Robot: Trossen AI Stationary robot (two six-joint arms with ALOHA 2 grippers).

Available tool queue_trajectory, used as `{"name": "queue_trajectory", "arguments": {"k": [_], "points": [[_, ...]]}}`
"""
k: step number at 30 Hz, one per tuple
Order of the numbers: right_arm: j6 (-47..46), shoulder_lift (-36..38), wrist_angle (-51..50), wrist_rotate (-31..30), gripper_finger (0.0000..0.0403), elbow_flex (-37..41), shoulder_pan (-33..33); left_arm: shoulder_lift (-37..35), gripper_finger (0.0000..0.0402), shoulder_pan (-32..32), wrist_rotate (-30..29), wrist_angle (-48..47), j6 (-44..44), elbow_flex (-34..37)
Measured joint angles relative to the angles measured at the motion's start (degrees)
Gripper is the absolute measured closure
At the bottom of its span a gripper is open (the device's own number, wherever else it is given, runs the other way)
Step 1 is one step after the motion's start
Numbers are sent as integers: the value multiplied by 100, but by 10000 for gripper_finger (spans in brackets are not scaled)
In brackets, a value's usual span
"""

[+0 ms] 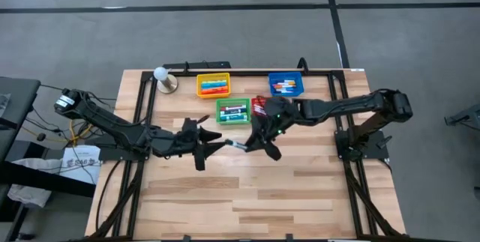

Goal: Pick & Place Markers
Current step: Put the dark green marker into the green bin

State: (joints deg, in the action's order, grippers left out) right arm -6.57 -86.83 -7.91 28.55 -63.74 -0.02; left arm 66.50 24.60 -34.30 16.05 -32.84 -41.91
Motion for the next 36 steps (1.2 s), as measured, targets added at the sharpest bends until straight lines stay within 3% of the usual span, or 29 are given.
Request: {"name": "queue_trajectory", "arguments": {"k": [5, 11, 20, 25, 30, 36], "points": [[-930, -6, 804, 335, 351, -1, -213, 0, 191, -3, 1, 437, 699, -2], [-1412, -6, 1214, 365, 351, -1, -313, 0, 172, -222, -4, 605, 903, -2], [-1599, -57, 1477, 271, 351, -5, -321, 0, 171, -682, 651, 1150, 1143, -2], [-1646, -57, 1666, 254, 351, -5, -352, 0, 173, -881, 710, 1159, 1132, -2], [-1655, -57, 1733, 108, 351, -5, -357, 0, 200, -1011, 733, 1199, 1123, -2], [-1615, -57, 1742, 104, 351, -5, -477, 0, 282, -1220, 1062, 1251, 1119, -2]]}}
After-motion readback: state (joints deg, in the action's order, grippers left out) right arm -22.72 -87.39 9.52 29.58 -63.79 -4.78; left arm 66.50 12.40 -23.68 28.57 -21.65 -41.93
